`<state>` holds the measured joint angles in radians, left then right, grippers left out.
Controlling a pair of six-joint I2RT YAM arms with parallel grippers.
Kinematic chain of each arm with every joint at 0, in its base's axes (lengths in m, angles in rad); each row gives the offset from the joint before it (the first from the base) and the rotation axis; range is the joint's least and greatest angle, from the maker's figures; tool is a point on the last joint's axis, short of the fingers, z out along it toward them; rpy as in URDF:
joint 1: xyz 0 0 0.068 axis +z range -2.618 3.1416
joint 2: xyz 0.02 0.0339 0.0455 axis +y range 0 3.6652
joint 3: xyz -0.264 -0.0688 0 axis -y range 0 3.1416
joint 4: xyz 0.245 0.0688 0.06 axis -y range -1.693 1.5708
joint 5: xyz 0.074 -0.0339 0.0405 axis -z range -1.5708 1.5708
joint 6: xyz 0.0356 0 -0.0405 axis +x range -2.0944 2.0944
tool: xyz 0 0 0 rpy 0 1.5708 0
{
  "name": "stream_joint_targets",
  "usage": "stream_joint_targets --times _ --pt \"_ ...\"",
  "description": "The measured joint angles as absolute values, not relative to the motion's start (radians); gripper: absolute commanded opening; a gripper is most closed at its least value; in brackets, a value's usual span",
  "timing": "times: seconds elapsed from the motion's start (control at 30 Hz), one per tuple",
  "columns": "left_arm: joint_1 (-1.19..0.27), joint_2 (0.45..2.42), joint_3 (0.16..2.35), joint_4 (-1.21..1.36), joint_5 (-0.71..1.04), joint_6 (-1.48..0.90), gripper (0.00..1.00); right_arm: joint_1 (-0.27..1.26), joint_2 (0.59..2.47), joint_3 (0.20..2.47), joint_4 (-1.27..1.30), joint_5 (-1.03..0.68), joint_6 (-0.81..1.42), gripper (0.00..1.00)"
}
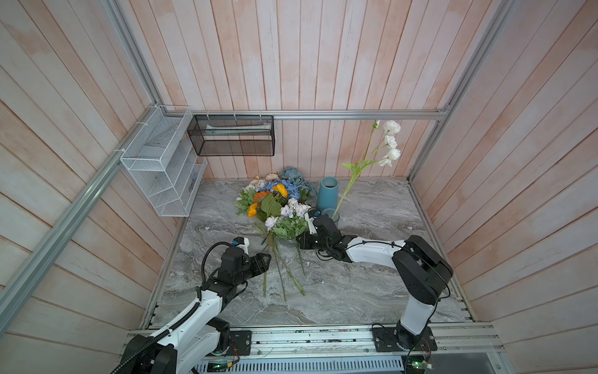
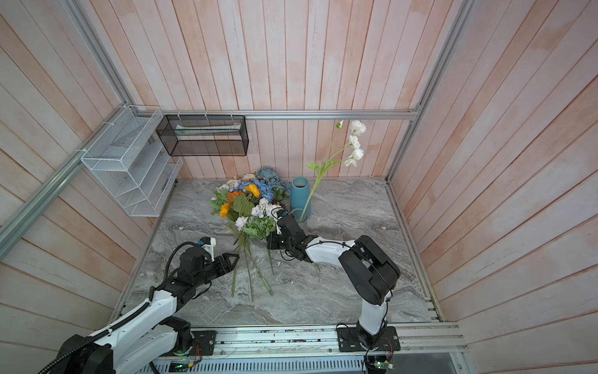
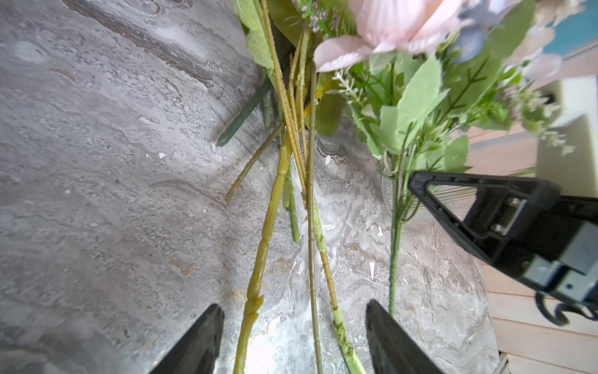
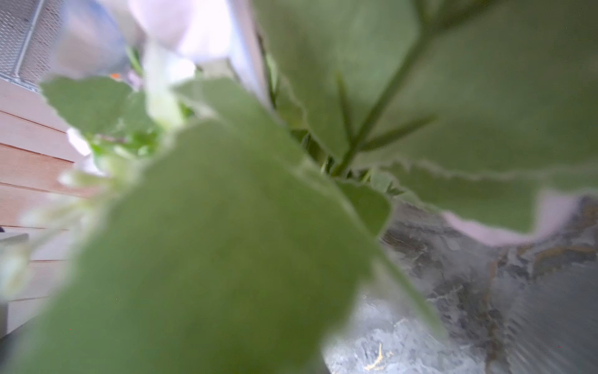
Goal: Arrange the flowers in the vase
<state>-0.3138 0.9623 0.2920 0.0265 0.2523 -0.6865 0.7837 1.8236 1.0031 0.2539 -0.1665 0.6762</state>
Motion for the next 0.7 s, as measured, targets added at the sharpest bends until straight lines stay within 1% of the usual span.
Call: stream_joint_targets --times 0.07,0.13,0.17,0.23,0.3,0.37,0.53,0.7 --pt "-0.319 0.971 0.292 0.027 0.252 -0.69 0.66 0.784 1.849 1.003 0.252 -0.171 0.676 0.19" --pt "-0.326 0.978 0.292 0.027 0.249 -0.694 0.62 0.784 1.861 1.003 0.245 -0.173 0.674 0.31" --pt "-0.332 0.981 0.294 0.027 0.247 -0.696 0.62 0.784 1.861 1.003 0.241 -0.173 0.674 0.35" --pt "-0.355 0.988 0.299 0.03 0.237 -0.698 0.62 0.784 1.86 1.003 0.239 -0.17 0.666 0.4" --pt "-0.384 0.999 0.308 0.035 0.226 -0.701 0.61 0.784 1.857 1.003 0.233 -0.161 0.661 0.42" --pt "-0.417 1.012 0.312 0.046 0.219 -0.707 0.57 0.784 1.841 1.001 0.223 -0.152 0.656 0.44" --pt "-0.5 1.065 0.318 0.057 0.168 -0.731 0.49 0.784 1.762 0.997 0.202 -0.135 0.638 0.45" --pt "-0.547 1.134 0.345 0.062 0.11 -0.745 0.46 0.785 1.683 0.996 0.201 -0.132 0.624 0.45"
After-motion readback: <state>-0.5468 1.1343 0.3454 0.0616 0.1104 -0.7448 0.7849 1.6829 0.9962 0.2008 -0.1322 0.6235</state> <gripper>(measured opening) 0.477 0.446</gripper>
